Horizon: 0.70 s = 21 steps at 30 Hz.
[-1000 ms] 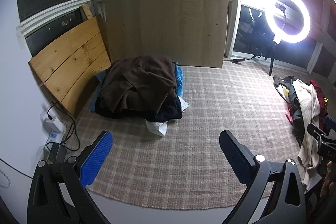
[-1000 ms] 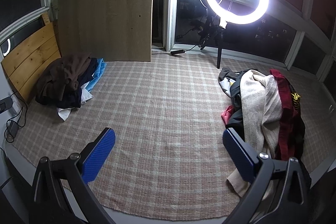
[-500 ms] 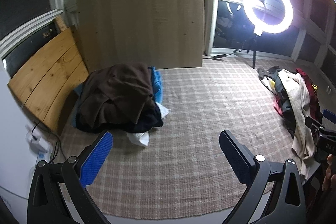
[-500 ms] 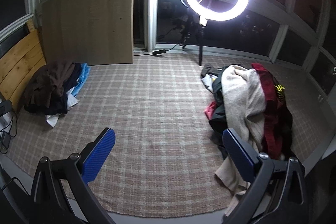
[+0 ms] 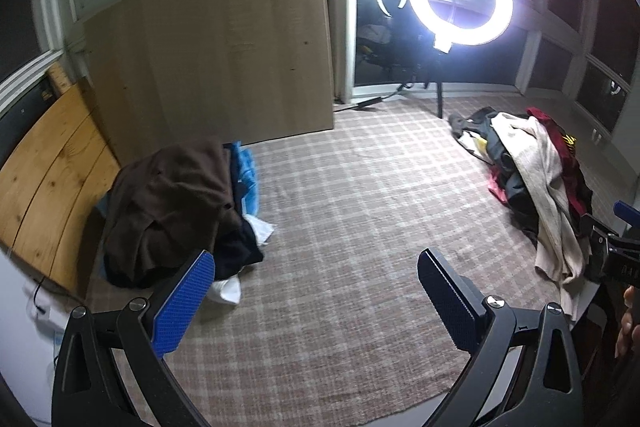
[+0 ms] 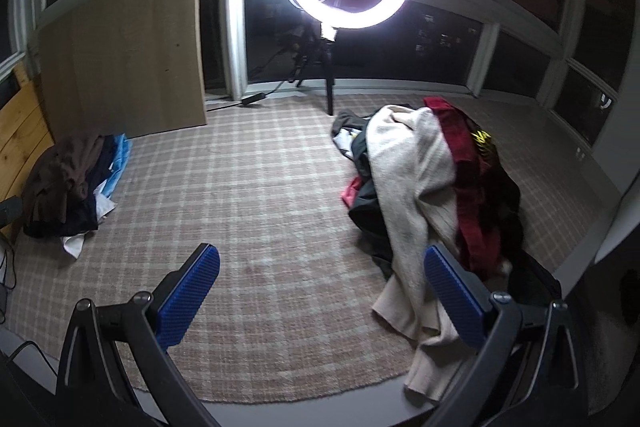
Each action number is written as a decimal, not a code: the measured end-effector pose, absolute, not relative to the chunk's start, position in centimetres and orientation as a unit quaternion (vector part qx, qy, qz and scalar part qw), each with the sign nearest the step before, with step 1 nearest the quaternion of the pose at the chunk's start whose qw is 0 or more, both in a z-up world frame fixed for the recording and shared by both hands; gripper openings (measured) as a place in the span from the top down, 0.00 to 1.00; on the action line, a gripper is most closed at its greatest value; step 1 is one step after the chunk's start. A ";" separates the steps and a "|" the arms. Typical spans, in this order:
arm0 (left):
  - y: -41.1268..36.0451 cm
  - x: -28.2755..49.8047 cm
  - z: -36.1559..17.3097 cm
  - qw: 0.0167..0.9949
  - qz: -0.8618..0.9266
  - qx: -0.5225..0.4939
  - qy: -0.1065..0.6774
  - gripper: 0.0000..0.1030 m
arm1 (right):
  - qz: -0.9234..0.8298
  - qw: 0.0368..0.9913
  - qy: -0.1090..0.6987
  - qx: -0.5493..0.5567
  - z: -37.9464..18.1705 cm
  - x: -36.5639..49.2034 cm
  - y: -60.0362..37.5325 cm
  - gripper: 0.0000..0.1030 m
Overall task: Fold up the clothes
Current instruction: 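Move both tools toward the pile of clothes by the ring light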
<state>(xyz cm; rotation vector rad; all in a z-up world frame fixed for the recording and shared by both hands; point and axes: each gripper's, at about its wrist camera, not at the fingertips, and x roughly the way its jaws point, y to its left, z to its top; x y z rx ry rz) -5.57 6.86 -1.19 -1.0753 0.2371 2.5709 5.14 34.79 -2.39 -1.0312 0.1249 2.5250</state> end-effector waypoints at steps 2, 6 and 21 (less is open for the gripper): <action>7.4 -5.8 -1.2 0.181 0.904 -0.379 0.086 0.01 | 0.904 0.214 0.050 -0.367 -2.4 5.6 35.3 0.00; 8.8 -6.0 -1.1 0.198 0.901 -0.376 0.087 0.01 | 0.901 0.230 0.059 -0.364 -2.4 6.4 36.5 0.00; 16.5 -6.3 -0.9 0.234 0.892 -0.374 0.103 0.01 | 0.899 0.264 0.078 -0.341 -2.4 8.7 45.5 0.00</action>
